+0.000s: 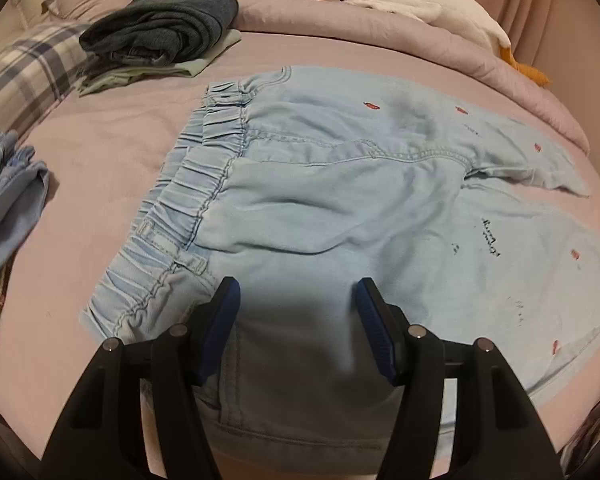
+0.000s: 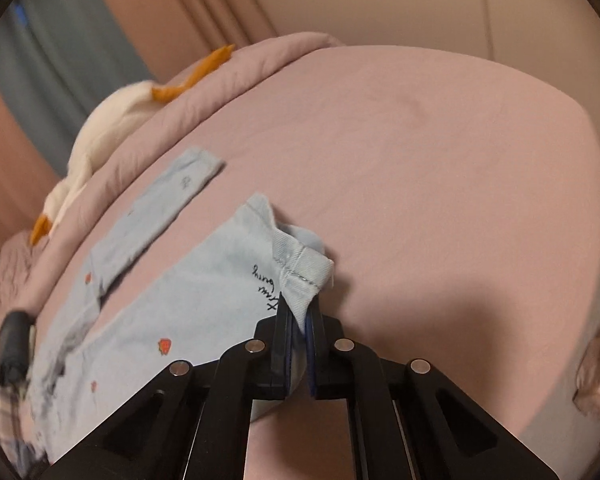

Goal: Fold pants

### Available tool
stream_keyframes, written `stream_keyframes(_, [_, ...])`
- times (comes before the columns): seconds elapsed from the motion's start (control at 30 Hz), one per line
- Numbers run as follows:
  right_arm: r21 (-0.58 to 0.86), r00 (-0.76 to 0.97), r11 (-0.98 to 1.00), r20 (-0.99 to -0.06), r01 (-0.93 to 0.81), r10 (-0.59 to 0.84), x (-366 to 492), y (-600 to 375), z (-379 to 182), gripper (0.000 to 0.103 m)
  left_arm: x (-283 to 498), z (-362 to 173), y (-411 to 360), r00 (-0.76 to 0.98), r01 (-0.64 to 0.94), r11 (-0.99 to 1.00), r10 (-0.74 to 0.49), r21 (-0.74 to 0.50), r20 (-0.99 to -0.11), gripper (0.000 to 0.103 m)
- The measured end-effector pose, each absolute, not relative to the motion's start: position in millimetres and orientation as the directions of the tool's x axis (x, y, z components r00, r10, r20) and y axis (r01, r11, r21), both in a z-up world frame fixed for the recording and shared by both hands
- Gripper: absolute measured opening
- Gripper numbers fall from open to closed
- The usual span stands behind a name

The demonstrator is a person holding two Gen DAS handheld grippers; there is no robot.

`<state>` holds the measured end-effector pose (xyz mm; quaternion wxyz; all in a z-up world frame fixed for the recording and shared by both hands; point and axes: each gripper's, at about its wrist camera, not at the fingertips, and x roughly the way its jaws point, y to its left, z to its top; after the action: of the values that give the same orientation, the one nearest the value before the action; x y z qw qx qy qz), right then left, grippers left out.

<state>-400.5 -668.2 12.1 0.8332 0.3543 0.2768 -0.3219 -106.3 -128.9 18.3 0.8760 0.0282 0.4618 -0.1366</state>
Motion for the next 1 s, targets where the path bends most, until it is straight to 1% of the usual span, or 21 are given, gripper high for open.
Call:
stream_keyframes(0.03, [0.405, 0.618, 0.515, -0.702, 0.755, -0.353, -401, -674, 8, 0.005, -106, 18, -129, 0.54, 0.27, 0.96, -0.212, -0.071, -0.815, 0.06])
stream_keyframes(0.07, [0.394, 0.586, 0.493, -0.741, 0.776, -0.329, -398, -684, -4, 0.008, -107, 18, -129, 0.543, 0.275, 0.959, -0.215, -0.069, -0.811, 0.06])
stream_keyframes(0.1, [0.411, 0.584, 0.482, -0.757, 0.774, -0.293, -396, -690, -12, 0.008, -109, 18, -127, 0.543, 0.277, 0.958, -0.219, -0.073, -0.811, 0.06])
stream_keyframes(0.13, [0.433, 0.603, 0.477, -0.742, 0.765, -0.294, -398, -692, -10, 0.009, -109, 20, -126, 0.539, 0.278, 0.958, -0.222, -0.077, -0.812, 0.06])
stream_keyframes(0.17, [0.415, 0.596, 0.486, -0.74, 0.769, -0.311, -399, -691, -3, 0.015, -109, 23, -125, 0.533, 0.274, 0.958, -0.224, -0.084, -0.816, 0.06])
stream_keyframes(0.2, [0.368, 0.568, 0.49, -0.742, 0.79, -0.357, -400, -689, 5, 0.029, -110, 26, -125, 0.536, 0.272, 0.958, -0.225, -0.086, -0.814, 0.061])
stream_keyframes(0.23, [0.278, 0.511, 0.485, -0.731, 0.829, -0.453, -399, -682, 20, 0.037, -112, 29, -126, 0.543, 0.277, 0.957, -0.231, -0.087, -0.807, 0.061])
stream_keyframes(0.27, [0.223, 0.477, 0.48, -0.716, 0.848, -0.51, -398, -676, 28, 0.043, -115, 34, -128, 0.557, 0.299, 0.95, -0.25, -0.09, -0.792, 0.062])
stream_keyframes(0.3, [0.153, 0.464, 0.505, -0.674, 0.849, -0.575, -394, -663, 44, 0.043, -116, 36, -130, 0.563, 0.316, 0.945, -0.263, -0.09, -0.783, 0.063])
stream_keyframes(0.33, [0.149, 0.49, 0.539, -0.657, 0.829, -0.573, -390, -655, 49, 0.043, -117, 36, -133, 0.565, 0.334, 0.938, -0.275, -0.089, -0.778, 0.063])
stream_keyframes(0.4, [0.168, 0.608, 0.693, -0.648, 0.701, -0.458, -366, -625, 55, 0.043, -117, 31, -142, 0.552, 0.37, 0.926, -0.279, -0.069, -0.786, 0.063])
stream_keyframes(0.5, [0.165, 0.691, 0.871, -0.682, 0.463, -0.238, -321, -571, 43, 0.043, -113, 15, -141, 0.497, 0.399, 0.915, -0.268, -0.057, -0.825, 0.064])
stream_keyframes(0.57, [0.115, 0.66, 0.935, -0.737, 0.334, -0.145, -295, -539, 24, 0.043, -115, 17, -133, 0.483, 0.418, 0.904, -0.301, -0.085, -0.822, 0.064])
stream_keyframes(0.6, [0.067, 0.597, 0.959, -0.794, 0.277, -0.117, -282, -525, 7, 0.044, -114, 19, -128, 0.467, 0.436, 0.895, -0.317, -0.098, -0.825, 0.064])
stream_keyframes(0.63, [-0.026, 0.554, 0.969, -0.817, 0.246, -0.162, -273, -513, -4, 0.045, -113, 21, -125, 0.454, 0.445, 0.888, -0.333, -0.114, -0.826, 0.064])
stream_keyframes(0.67, [-0.076, 0.567, 0.971, -0.8, 0.226, -0.195, -271, -507, -2, 0.046, -108, 24, -121, 0.437, 0.454, 0.88, -0.353, -0.136, -0.828, 0.064])
stream_keyframes(0.7, [-0.103, 0.553, 0.974, -0.809, 0.202, -0.2, -264, -507, 3, 0.046, -101, 28, -118, 0.433, 0.453, 0.881, -0.35, -0.136, -0.83, 0.064])
stream_keyframes(0.77, [-0.06, 0.559, 0.982, -0.815, 0.181, -0.153, -249, -512, 12, 0.046, -84, 37, -115, 0.469, 0.442, 0.891, -0.326, -0.101, -0.821, 0.064])
stream_keyframes(0.83, [-0.005, 0.59, 0.989, -0.802, 0.147, -0.091, -229, -515, 26, 0.047, -62, 46, -111, 0.494, 0.433, 0.895, -0.334, -0.106, -0.803, 0.066])
stream_keyframes(0.87, [-0.001, 0.61, 0.992, -0.789, 0.124, -0.077, -214, -514, 35, 0.047, -45, 51, -109, 0.504, 0.429, 0.895, -0.349, -0.121, -0.79, 0.067])
stream_keyframes(1.0, [-0.002, 0.679, 1.0, -0.734, 0.015, -0.012, -156, -497, 58, 0.053, 9, 58, -111, 0.527, 0.427, 0.902, -0.307, -0.066, -0.792, 0.067])
